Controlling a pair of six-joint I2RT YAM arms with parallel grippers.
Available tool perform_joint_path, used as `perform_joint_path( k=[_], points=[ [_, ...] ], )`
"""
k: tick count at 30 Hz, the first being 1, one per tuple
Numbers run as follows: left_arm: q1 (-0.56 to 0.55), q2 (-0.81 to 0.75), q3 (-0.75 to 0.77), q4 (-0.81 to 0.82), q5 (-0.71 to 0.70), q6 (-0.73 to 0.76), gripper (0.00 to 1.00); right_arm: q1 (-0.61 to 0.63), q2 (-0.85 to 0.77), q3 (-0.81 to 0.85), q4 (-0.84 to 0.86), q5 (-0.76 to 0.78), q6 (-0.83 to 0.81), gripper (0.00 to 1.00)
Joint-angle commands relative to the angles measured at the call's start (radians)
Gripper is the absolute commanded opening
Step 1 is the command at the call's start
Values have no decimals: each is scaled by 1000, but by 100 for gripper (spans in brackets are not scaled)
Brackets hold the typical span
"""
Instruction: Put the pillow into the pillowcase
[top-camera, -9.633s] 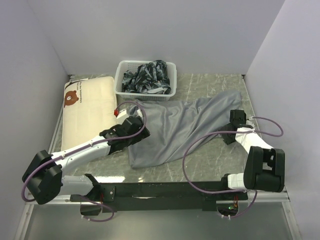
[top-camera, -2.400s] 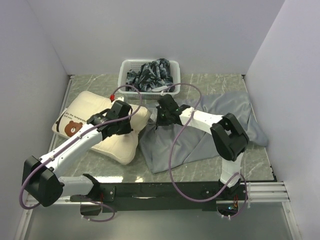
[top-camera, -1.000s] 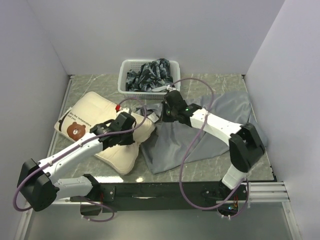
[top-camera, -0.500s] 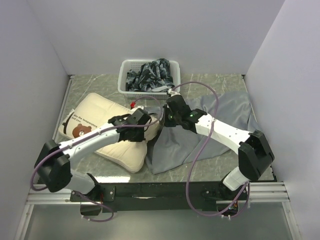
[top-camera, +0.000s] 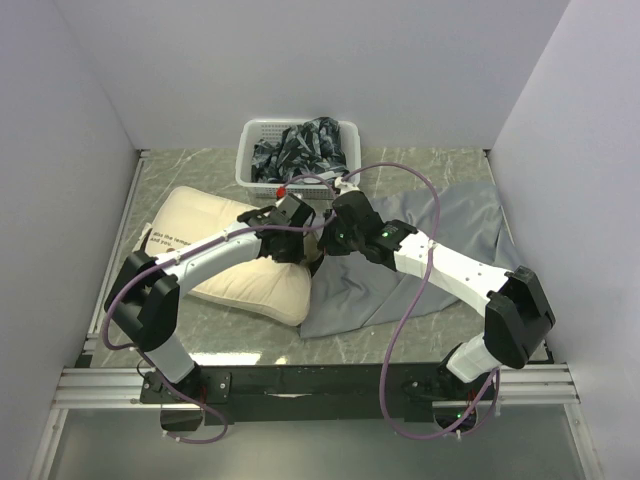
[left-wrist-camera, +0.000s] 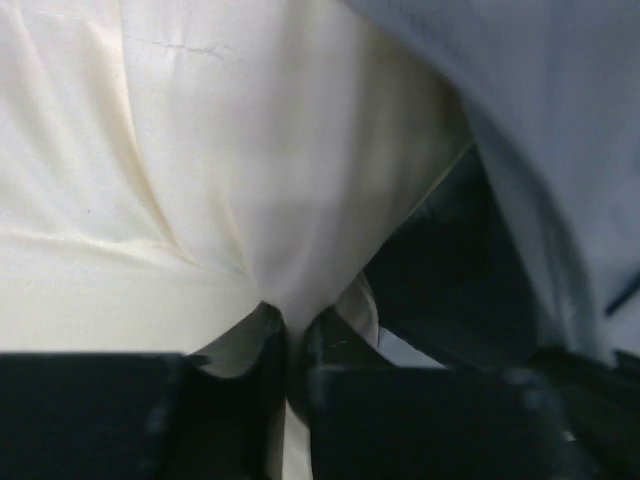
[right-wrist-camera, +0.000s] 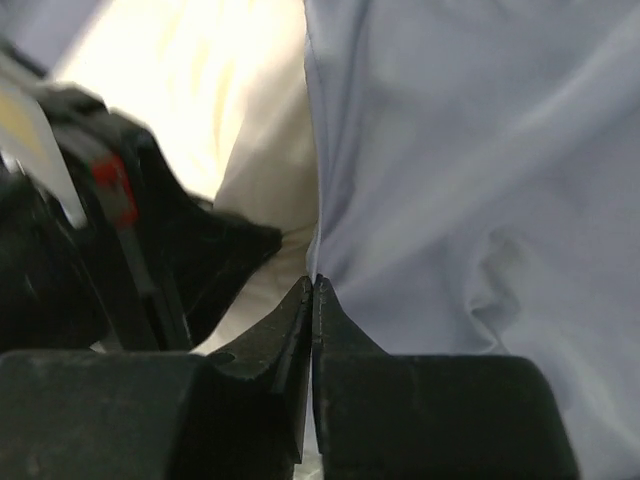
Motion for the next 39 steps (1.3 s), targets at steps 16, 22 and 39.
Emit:
perform_joint_path(
  k=[16, 22, 39],
  points=[
    [51, -336, -178, 72, 55, 14, 74, 47, -150, -241, 46, 116, 107, 54],
    [-47, -454, -287, 3, 9, -9, 81, 73, -93, -264, 94, 124, 127, 54],
    [-251, -163, -244, -38, -359, -113, 35, 77, 99, -253, 135, 219, 130, 44]
  ],
)
